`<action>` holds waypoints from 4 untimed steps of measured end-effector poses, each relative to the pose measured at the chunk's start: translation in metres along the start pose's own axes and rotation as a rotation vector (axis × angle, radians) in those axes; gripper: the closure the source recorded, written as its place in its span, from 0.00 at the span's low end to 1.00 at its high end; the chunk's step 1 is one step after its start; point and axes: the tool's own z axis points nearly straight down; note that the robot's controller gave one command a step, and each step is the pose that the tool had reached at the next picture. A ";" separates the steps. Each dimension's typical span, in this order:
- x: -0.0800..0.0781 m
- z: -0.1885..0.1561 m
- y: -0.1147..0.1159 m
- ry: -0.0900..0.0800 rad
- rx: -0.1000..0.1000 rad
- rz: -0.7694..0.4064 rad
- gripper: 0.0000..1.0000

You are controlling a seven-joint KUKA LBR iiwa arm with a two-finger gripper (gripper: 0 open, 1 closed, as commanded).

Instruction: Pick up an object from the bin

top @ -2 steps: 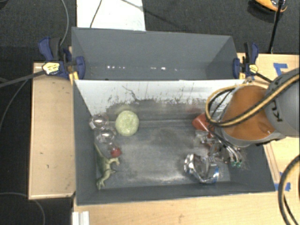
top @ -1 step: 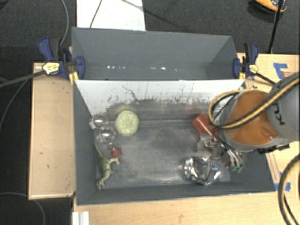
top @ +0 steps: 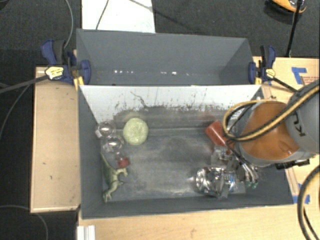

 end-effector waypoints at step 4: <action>-0.005 -0.044 0.018 0.000 -0.002 0.155 1.00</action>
Offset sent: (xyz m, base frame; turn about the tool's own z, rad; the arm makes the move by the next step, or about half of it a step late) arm 0.0020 0.0267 -0.0017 0.1447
